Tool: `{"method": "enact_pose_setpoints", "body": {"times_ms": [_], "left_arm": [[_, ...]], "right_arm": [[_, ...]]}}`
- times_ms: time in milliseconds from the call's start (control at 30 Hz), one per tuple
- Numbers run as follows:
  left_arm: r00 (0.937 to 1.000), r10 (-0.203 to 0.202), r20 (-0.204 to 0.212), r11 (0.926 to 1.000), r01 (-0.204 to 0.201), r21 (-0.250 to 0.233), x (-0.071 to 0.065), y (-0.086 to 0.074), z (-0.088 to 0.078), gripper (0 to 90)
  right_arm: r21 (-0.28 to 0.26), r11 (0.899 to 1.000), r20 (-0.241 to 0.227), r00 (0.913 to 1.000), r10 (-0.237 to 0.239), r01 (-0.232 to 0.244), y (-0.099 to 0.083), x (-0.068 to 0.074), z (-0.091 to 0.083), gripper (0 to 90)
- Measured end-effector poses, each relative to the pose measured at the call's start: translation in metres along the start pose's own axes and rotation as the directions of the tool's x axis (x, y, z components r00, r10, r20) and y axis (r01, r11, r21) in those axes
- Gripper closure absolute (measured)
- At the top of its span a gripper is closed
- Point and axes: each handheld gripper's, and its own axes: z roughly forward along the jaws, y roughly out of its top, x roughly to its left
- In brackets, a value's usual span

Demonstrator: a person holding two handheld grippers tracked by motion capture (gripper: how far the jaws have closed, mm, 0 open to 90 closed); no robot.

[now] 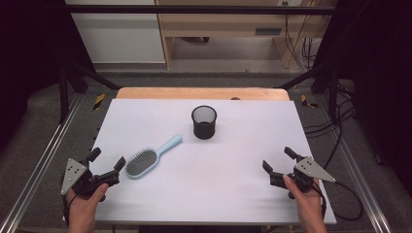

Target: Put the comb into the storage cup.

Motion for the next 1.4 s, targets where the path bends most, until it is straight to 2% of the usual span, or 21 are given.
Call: {"method": "enact_pose_setpoints", "body": {"times_ms": [367, 467, 500, 533, 567, 600, 633, 767, 867, 967, 1167, 1300, 1400], "left_arm": [[0.9998, -0.013, -0.013, 0.9998, 0.013, 0.017, -0.003, -0.001, 0.001, 7.0], [0.9996, -0.019, -0.022, 0.9997, 0.019, 0.017, -0.003, 0.000, -0.001, 10.7], [0.9995, -0.027, -0.017, 0.9995, 0.027, 0.019, -0.003, 0.000, -0.002, 14.8], [0.9994, -0.031, -0.012, 0.9992, 0.032, 0.023, -0.002, 0.000, -0.003, 24.3], [0.9994, -0.031, -0.012, 0.9992, 0.032, 0.023, -0.002, 0.000, -0.003, 29.3], [0.9992, -0.038, -0.013, 0.9990, 0.038, 0.023, -0.002, 0.000, -0.004, 29.3], [0.9986, -0.052, 0.001, 0.9982, 0.052, 0.028, -0.001, 0.001, -0.005, 36.6], [0.9980, -0.064, 0.006, 0.9966, 0.063, 0.053, -0.002, 0.002, -0.007, 55.8], [0.9977, -0.061, 0.031, 0.9944, 0.058, 0.089, -0.007, 0.003, -0.008, 66.1], [0.9970, -0.068, 0.038, 0.9923, 0.063, 0.106, -0.012, 0.003, -0.009, 75.1], [0.9978, -0.046, 0.048, 0.9922, 0.040, 0.118, -0.016, 0.005, -0.009, 88.6], [0.9975, -0.062, 0.036, 0.9894, 0.056, 0.134, -0.014, 0.003, -0.007, 90.0], [0.9973, -0.061, 0.040, 0.9872, 0.054, 0.150, -0.014, 0.003, -0.006, 90.0]], "right_arm": [[0.011, 1.000, 0.019, 0.9998, 0.000, 0.000, 0.000, 0.000, -0.001, 5.0], [0.025, 1.000, 0.026, 0.9996, -0.009, 0.008, -0.001, 0.000, 0.000, 5.1], [0.026, 1.000, 0.026, 0.9996, -0.008, 0.007, 0.000, 0.000, 0.000, 5.1], [0.026, 1.000, 0.027, 0.9996, -0.007, 0.007, 0.000, 0.000, 0.000, 5.2], [0.026, 1.000, 0.027, 0.9996, -0.007, 0.007, 0.000, 0.000, 0.000, 5.2], [0.027, 1.000, 0.026, 0.9996, -0.007, 0.006, 0.000, 0.000, 0.000, 5.2], [0.026, 1.000, 0.027, 0.9996, -0.002, 0.002, 0.000, 0.000, 0.001, 5.2], [0.032, 0.999, 0.033, 0.9994, -0.007, 0.006, 0.000, -0.001, 0.002, 5.3], [0.032, 0.999, 0.036, 0.9993, -0.010, 0.009, 0.000, -0.001, 0.002, 5.3], [0.026, 1.000, 0.037, 0.9993, -0.010, 0.009, 0.001, -0.001, 0.001, 5.3], [0.029, 0.999, 0.031, 0.9992, -0.025, 0.024, 0.002, -0.001, 0.001, 5.4], [0.035, 0.999, 0.031, 0.9992, -0.024, 0.023, 0.001, -0.001, 0.001, 5.4], [0.036, 0.999, 0.030, 0.9992, -0.027, 0.026, 0.001, -0.001, 0.001, 5.5]]}}
